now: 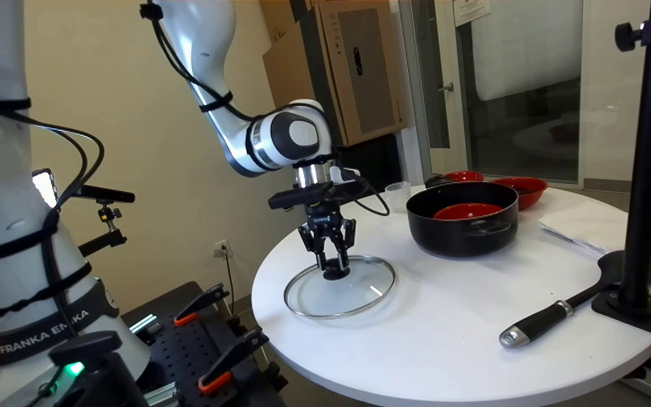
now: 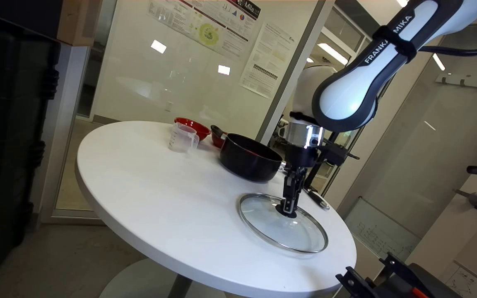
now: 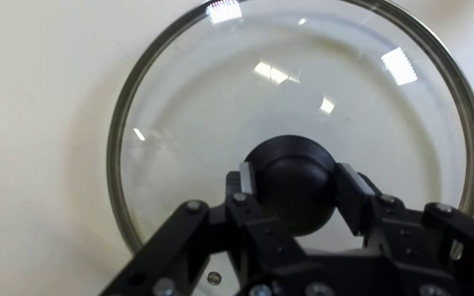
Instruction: Put the pots lid on the table then remove the orange bowl from it and put it on the table also
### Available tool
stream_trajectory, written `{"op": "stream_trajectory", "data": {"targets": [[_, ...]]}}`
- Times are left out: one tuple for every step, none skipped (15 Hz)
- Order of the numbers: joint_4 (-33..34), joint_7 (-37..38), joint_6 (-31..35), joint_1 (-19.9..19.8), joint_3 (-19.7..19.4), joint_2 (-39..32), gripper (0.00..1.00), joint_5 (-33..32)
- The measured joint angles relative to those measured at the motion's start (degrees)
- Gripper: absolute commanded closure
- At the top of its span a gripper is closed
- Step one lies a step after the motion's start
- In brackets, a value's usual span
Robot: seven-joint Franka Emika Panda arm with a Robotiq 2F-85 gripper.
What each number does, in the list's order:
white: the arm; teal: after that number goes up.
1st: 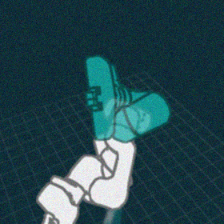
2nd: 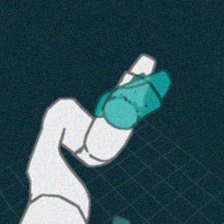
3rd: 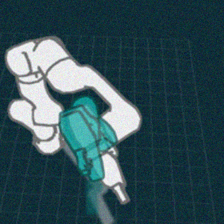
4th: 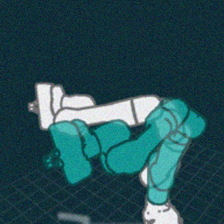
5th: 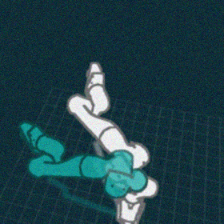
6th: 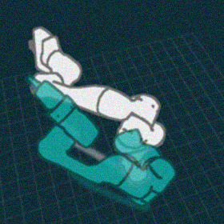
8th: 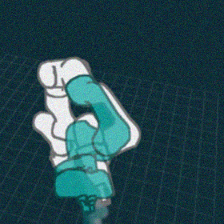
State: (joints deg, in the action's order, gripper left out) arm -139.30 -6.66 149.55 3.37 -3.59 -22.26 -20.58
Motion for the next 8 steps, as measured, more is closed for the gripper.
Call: {"op": "stream_trajectory", "data": {"targets": [[0.02, 0.00, 0.00, -0.01, -0.04, -0.16, 0.75, 0.00], [0.06, 0.00, 0.00, -0.01, -0.06, -0.26, 0.75, 0.00], [0.13, 0.00, 0.00, -0.01, -0.07, -0.31, 0.75, 0.00], [0.23, 0.00, 0.00, -0.01, -0.08, -0.32, 0.75, 0.00], [0.36, 0.00, 0.00, -0.02, -0.08, -0.32, 0.75, 0.01], [0.52, 0.00, 0.00, -0.04, -0.09, -0.32, 0.75, 0.01], [0.67, 0.00, 0.00, -0.05, -0.14, -0.32, 0.75, 0.01], [0.80, 0.00, 0.00, -0.07, -0.22, -0.33, 0.75, 0.01]]}}
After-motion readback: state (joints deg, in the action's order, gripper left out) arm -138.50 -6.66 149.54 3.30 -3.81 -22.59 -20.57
